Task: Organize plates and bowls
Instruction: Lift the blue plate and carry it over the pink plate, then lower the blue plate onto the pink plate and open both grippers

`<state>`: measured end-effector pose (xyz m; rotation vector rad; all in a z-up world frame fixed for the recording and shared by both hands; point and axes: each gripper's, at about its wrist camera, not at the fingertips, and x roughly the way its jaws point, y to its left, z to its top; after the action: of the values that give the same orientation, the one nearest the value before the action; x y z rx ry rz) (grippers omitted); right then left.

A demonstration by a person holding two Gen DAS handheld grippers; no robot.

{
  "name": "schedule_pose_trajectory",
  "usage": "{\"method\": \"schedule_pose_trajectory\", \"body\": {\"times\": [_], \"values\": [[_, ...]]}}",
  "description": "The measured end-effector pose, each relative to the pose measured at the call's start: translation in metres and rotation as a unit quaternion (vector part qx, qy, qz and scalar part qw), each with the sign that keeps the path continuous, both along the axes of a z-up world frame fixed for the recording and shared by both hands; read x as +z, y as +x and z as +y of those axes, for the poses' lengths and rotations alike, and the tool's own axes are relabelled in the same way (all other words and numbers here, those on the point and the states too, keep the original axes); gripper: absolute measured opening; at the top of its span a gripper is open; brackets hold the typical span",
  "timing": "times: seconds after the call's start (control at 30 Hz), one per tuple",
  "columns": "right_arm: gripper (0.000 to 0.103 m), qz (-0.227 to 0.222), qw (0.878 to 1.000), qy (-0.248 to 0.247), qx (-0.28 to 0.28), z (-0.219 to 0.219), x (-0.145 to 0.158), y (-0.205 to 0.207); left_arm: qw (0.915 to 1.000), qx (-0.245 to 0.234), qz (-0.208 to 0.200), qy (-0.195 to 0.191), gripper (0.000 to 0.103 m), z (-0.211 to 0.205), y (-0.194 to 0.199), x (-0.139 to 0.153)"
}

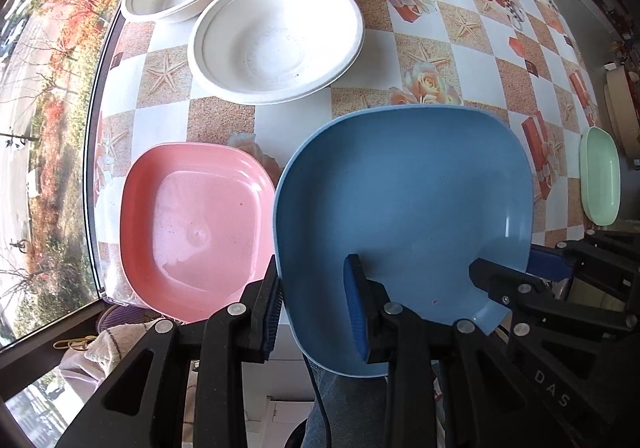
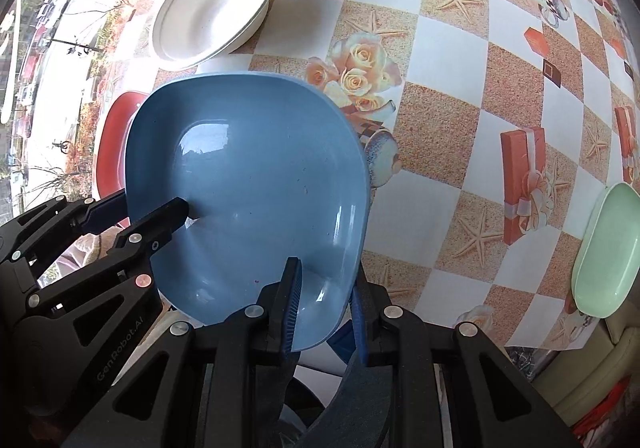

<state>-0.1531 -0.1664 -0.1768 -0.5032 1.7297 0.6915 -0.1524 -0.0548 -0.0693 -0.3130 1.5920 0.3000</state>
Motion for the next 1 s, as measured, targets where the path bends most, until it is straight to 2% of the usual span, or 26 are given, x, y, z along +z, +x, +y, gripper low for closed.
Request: {"method": "schedule_pose_trajectory", "body": {"times": [0.2, 0.47, 0.57, 0.73, 0.77, 0.83, 0.87, 0.9, 0.93, 0.97, 1.0], "values": [[0.026, 0.009, 1.0, 0.002, 0.022, 0.012, -0.003, -0.008, 0.9998, 0.015, 0.004, 0.012, 0.032, 0.002, -0.007, -0.016], [0.026, 0.045, 0.998, 0.009, 0.035, 0.029, -0.01, -0.021, 0.9987, 0.01, 0.006, 0.049, 0.032, 0.011, 0.0, -0.011], [0.026, 0.067, 0.997, 0.014, 0.028, 0.034, -0.015, -0.024, 0.9979, -0.004, 0.007, 0.065, 0.032, 0.013, 0.004, -0.01], [0.026, 0.109, 0.994, 0.017, -0.012, 0.037, -0.028, -0.024, 0.9957, -0.029, 0.007, 0.087, 0.033, 0.037, -0.008, -0.027], [0.026, 0.118, 0.993, 0.018, -0.023, 0.041, -0.029, -0.023, 0.9953, -0.032, 0.007, 0.091, 0.035, 0.038, -0.006, -0.03], [0.026, 0.132, 0.99, 0.024, -0.044, 0.046, -0.036, -0.024, 0.9942, -0.029, 0.008, 0.103, 0.046, 0.049, -0.008, -0.036], [0.027, 0.137, 0.988, 0.034, -0.057, 0.049, -0.034, -0.02, 0.9928, -0.021, 0.013, 0.117, 0.055, 0.055, -0.011, -0.038], [0.034, 0.142, 0.986, 0.043, -0.073, 0.048, -0.035, -0.017, 0.9914, -0.008, 0.014, 0.13, 0.066, 0.067, -0.022, -0.04], [0.054, 0.14, 0.986, 0.04, -0.088, 0.044, -0.035, -0.014, 0.9913, 0.003, 0.009, 0.132, 0.072, 0.074, -0.026, -0.04], [0.066, 0.128, 0.986, 0.03, -0.099, 0.038, -0.034, -0.009, 0.9914, 0.015, 0.0, 0.13, 0.079, 0.078, -0.03, -0.036], [0.086, 0.119, 0.987, 0.025, -0.105, 0.032, -0.033, -0.006, 0.9913, 0.025, -0.008, 0.129, 0.08, 0.083, -0.036, -0.032]]}}
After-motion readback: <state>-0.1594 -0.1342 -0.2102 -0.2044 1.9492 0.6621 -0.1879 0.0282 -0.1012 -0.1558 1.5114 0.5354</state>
